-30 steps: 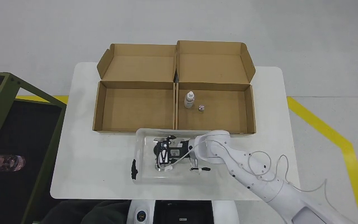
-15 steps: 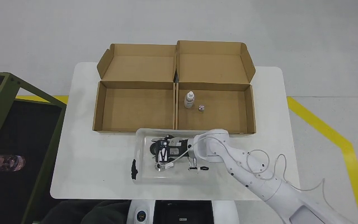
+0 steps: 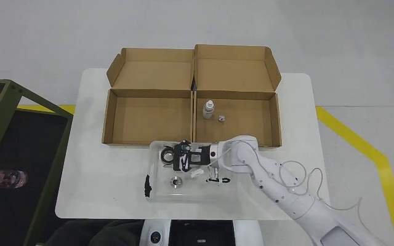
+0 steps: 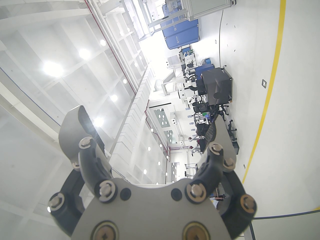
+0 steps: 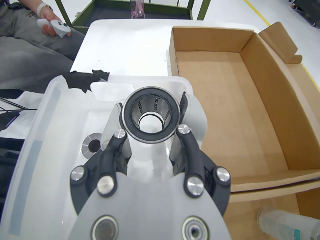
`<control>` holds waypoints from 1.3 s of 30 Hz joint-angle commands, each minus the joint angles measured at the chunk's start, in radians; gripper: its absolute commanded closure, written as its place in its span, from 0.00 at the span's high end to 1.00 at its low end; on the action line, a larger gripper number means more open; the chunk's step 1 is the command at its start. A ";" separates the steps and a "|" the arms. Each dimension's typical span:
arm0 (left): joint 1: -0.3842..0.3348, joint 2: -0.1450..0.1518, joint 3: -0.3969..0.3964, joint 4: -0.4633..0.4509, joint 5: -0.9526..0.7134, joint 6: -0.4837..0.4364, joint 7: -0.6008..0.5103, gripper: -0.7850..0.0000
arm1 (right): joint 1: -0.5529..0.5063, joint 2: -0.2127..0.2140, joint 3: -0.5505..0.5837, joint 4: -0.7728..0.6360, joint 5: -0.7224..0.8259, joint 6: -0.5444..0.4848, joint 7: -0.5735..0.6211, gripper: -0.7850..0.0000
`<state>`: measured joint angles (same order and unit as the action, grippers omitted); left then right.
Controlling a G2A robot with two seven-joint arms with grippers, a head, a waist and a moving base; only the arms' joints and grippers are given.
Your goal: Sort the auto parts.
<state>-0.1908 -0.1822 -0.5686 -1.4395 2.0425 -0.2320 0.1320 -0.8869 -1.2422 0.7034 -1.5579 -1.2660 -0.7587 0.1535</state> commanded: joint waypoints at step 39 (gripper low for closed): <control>0.000 0.000 0.000 0.000 0.000 0.000 0.000 1.00 | 0.057 -0.024 0.141 0.089 0.055 0.117 -0.212 0.00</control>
<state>-0.1908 -0.1823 -0.5686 -1.4395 2.0425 -0.2320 0.1320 -0.8376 -1.2638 0.8506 -1.4781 -1.2048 -0.6424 -0.0603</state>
